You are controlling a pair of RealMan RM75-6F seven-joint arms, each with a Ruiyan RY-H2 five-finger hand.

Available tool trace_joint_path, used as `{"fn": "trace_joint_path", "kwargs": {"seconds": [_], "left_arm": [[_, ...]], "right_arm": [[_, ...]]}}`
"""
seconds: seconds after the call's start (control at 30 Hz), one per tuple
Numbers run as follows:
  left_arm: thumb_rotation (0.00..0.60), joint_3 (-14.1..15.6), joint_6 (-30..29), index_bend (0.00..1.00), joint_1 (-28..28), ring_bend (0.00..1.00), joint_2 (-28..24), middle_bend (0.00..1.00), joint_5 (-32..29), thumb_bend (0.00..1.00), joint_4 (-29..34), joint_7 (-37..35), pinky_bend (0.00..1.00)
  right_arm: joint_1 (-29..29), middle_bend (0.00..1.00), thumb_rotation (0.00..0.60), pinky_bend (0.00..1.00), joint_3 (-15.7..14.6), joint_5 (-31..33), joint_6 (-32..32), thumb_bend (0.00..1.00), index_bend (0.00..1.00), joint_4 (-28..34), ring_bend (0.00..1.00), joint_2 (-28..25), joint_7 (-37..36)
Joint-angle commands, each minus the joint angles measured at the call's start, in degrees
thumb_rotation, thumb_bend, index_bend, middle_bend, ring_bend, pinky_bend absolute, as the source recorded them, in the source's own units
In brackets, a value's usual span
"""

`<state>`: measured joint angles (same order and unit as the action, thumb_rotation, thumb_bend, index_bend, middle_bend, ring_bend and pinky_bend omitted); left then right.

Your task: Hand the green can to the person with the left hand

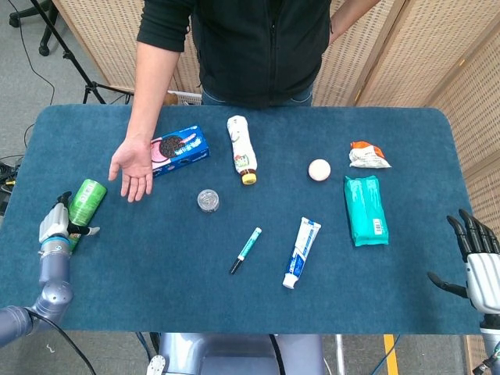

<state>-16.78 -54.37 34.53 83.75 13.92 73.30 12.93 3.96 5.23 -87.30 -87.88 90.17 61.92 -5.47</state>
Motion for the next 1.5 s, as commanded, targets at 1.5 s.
{"fn": "trace_joint_path", "kwargs": {"seconds": [1.5], "left_arm": [[0.600, 5.4, -25.3, 0.66, 0.2, 0.45, -4.7, 0.57, 85.6, 0.33, -17.7, -19.0, 0.57]], "right_arm": [[0.6, 0.00, 0.600, 0.08, -0.5, 0.3, 1.6, 0.00, 0.00, 0.4, 0.00, 0.5, 1.5]]}}
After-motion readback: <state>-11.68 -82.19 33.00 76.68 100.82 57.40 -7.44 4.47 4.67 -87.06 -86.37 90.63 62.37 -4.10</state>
